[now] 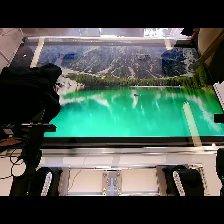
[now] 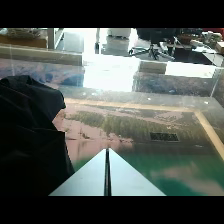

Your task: Fold the clothes and pants, and hang the long-sleeved shirts on hangers.

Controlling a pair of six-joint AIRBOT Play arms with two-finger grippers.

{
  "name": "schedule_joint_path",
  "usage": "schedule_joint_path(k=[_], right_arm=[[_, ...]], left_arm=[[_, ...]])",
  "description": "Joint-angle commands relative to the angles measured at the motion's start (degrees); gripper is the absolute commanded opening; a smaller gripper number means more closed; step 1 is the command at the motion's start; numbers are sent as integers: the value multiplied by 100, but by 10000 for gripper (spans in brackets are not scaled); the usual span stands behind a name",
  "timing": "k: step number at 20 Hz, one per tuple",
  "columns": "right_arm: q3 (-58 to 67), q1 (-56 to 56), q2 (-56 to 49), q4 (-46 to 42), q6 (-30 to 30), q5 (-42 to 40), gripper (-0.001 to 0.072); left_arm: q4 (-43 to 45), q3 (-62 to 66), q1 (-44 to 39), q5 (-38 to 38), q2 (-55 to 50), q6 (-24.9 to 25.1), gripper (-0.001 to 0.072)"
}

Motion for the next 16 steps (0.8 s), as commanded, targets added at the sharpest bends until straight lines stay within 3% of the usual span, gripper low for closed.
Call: schedule_joint_path(k=[1, 11, 14, 16], right_arm=[[-7, 0, 0, 2, 2, 2, 45], [0, 0, 2, 0, 2, 2, 45], [0, 0, 2, -116, -17, -4, 45], [35, 0, 2, -105, -9, 70, 45]], left_arm=[[2, -13, 4, 0, 2, 2, 9], [-9, -11, 7, -17, 7, -2, 9], [-787, 81, 4, -195, -2, -616, 9], [-822, 492, 2, -286, -22, -671, 10]])
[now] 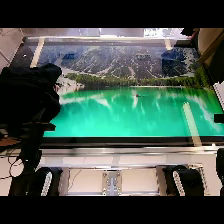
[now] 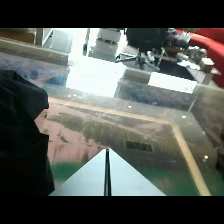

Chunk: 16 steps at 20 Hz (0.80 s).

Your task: Fold the clothes and pants, and hang the long-sleeved shirts on hangers.

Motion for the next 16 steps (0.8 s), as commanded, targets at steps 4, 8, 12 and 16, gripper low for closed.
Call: schedule_joint_path(k=[4, 8, 12, 16], right_arm=[[367, 0, 2, -39, 2, 118, 45], [787, 0, 4, 2, 59, 675, 45], [769, 0, -203, -13, 1626, 1303, 130], [774, 0, -925, -857, 3582, 2479, 254]], left_arm=[[664, 2210, 7, -199, -979, -94, 9], [1121, 4360, 7, -1792, -3458, -1268, 9], [5871, 6277, 22, -4859, -5604, -5519, 9], [8402, 7326, 223, -6728, -6161, -7208, 9]])
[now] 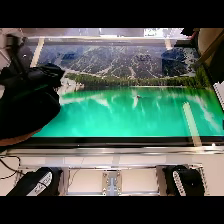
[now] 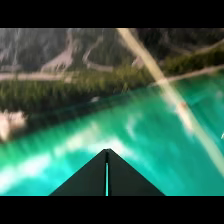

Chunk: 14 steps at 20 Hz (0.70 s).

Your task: Fold the clothes and pants, and hang the long-sleeved shirts on hangers.

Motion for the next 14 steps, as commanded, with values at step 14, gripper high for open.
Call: schedule_joint_path(k=[14], right_arm=[[166, -2, -1049, -2363, 2076, 2223, 254]], left_arm=[[4474, 844, 428, -1808, -507, -1698, 186]])
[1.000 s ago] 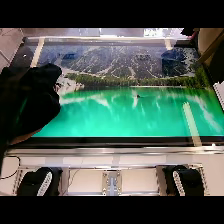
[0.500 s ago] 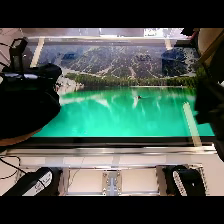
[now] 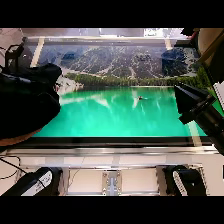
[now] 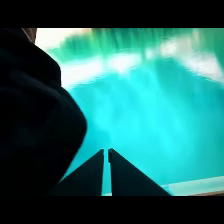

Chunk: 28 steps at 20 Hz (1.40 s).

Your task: Fold the clothes and pants, and hang the long-sleeved shirts on hangers.

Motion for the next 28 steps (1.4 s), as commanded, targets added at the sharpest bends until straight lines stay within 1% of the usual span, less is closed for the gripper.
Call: schedule_joint_path(k=[1, 2, 3, 4, 5, 6, 7, 8, 9, 11, 12, 14, 16, 17, 18, 19, 20, 21, 22, 24, 25, 26, 27, 28], right_arm=[[24, -2, -11, -365, 44, 125, 254], [24, -2, -13, -413, 44, 160, 254], [24, -2, -13, -474, 44, 177, 254], [24, -2, -13, -535, 46, 208, 254], [24, -2, -13, -595, 46, 249, 253], [24, -2, -13, -629, 48, 278, 253], [24, -2, -17, -651, 50, 275, 253], [24, -2, -24, -656, 55, 278, 253], [24, -2, -24, -658, 66, 278, 253], [24, -2, -24, -695, 306, 267, 253], [24, -2, -24, -723, 374, 249, 253], [24, -2, -24, -723, 527, 208, 253], [24, -2, -24, -723, 745, 210, 253], [24, -2, -24, -723, 813, 208, 253], [24, -2, -24, -723, 811, 208, 253], [24, -2, -24, -723, 813, 205, 252], [24, -2, -24, -721, 813, 201, 231], [24, -2, -24, -719, 813, 203, 188], [24, -2, -24, -717, 861, 205, 177], [24, -2, -24, -717, 1084, 208, 177], [24, 0, -24, -717, 1093, 205, 177], [24, -2, -24, -719, 1093, 199, 177], [26, -2, -24, -717, 1093, 175, 177], [35, -2, -24, -717, 1093, 166, 177]], left_arm=[[2610, 17, 63, 133, -44, -542, 493], [3589, 17, 203, 328, -37, -1152, 720], [4356, 17, 437, 553, -37, -1735, 712], [4717, 17, 828, 872, -37, -2192, 710], [4520, 17, 1296, 1231, -42, -2479, 696], [3797, 17, 1853, 1550, -76, -2636, 600], [2824, 15, 2413, 1784, -177, -2610, 546], [1904, 15, 3003, 1871, -348, -2448, 546], [1283, 15, 3495, 1843, -529, -2177, 547], [164, 15, 4350, 1663, -909, -1561, 554], [-393, 15, 4677, 1561, -1134, -1156, 602], [-1211, 15, 5080, 1502, -1552, -581, 671], [-1816, 17, 5215, 1550, -1895, 133, 671], [-1958, 17, 5213, 1593, -2055, 409, 671], [-2205, 17, 5191, 1624, -2236, 780, 670], [-2634, 17, 5158, 1622, -2398, 1191, 670], [-3224, 17, 5117, 1655, -2544, 1558, 668], [-3668, 17, 5086, 1792, -2647, 1873, 652], [-3801, 17, 5023, 2044, -2728, 1978, 625], [-3797, 17, 4909, 2315, -2855, 1985, 622], [-3799, 17, 4868, 2310, -2900, 2031, 556], [-3801, 17, 4804, 2293, -2924, 2028, 374], [-3880, 17, 4741, 2234, -2905, 2028, 49], [-4057, 20, 4690, 2090, -2833, 2105, 8]])
